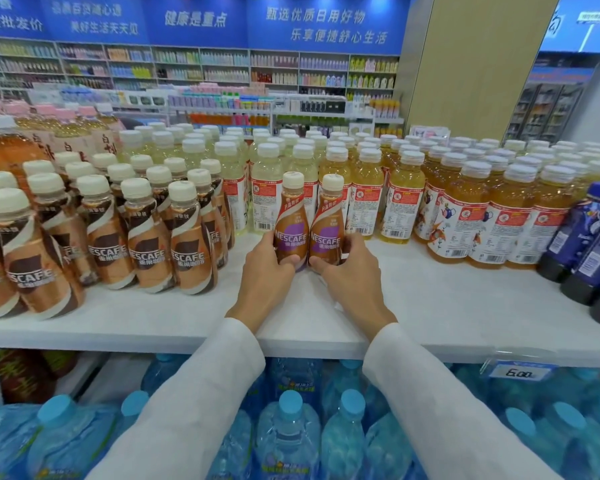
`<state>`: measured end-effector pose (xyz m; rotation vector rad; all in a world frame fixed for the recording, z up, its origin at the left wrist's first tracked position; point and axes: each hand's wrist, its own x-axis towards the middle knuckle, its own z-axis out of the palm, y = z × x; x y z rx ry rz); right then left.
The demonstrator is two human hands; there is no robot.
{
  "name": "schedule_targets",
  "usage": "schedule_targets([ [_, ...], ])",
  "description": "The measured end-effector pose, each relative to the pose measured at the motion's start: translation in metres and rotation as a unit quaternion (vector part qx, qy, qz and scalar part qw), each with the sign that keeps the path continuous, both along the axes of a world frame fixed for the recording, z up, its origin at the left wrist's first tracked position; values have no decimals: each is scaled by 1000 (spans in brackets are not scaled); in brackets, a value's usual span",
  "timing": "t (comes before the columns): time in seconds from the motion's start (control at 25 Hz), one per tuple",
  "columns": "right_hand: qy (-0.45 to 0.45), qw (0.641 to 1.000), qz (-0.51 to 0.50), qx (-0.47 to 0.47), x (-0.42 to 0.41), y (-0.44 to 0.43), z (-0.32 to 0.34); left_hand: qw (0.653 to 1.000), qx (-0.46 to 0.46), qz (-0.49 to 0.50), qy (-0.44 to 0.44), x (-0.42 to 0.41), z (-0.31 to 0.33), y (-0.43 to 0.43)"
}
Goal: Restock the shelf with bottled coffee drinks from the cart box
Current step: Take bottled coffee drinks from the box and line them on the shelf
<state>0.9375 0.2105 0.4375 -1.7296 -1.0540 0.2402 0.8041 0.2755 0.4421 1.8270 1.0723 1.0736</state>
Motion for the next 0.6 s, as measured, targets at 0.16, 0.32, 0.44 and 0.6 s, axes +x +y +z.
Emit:
schedule_targets([
  [0.16,-1,1000,-1,-2,-1,1,0,1000,-3,5,4,2,0,1],
  [0.32,-2,1000,3,-5,-1,3,0,1000,-2,7,14,4,-1,2],
  [0.44,-2,1000,6,-3,-1,3,0,1000,-9,9,20,5,-1,3],
  [0.6,-7,1000,7,-5,0,5,-2,999,-19,4,26,7,-1,5],
])
